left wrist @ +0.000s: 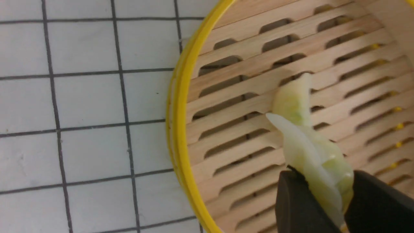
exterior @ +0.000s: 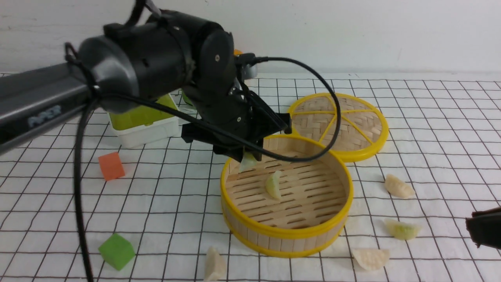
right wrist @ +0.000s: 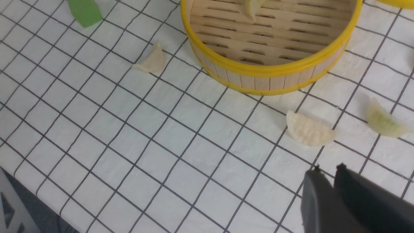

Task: Put the dumplings into the steamer on the table with the white tablecloth.
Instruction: 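Place the dumpling into the bamboo steamer basket with the left gripper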

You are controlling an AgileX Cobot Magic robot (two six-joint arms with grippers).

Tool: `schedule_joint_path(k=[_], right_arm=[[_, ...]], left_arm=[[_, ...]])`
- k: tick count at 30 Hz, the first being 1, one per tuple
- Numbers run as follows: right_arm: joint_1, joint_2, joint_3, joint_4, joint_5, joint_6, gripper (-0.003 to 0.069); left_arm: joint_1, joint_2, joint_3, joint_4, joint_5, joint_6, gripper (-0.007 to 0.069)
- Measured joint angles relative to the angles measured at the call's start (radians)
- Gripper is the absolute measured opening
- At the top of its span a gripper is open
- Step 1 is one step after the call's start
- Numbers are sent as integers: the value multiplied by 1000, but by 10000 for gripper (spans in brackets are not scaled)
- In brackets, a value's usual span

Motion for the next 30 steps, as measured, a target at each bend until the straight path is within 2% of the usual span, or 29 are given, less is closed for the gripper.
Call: schedule_joint_path(k=[11, 18, 20, 26, 30], right_arm=[[0, -19, 0, 2, 0, 0, 83], [0, -19, 0, 2, 0, 0, 89], [0, -19, 0, 2, 0, 0, 92], [0, -19, 0, 2, 4, 0, 93], [0, -19, 0, 2, 4, 0, 93]], left_arm=[[0, 175, -6, 2, -43, -1, 197], [0, 185, -17, 37, -80, -1, 376], [0, 182, -48, 46, -57, -1, 454], [0, 70, -95, 68, 95, 73, 510], [0, -135, 4, 131, 157, 105, 513]])
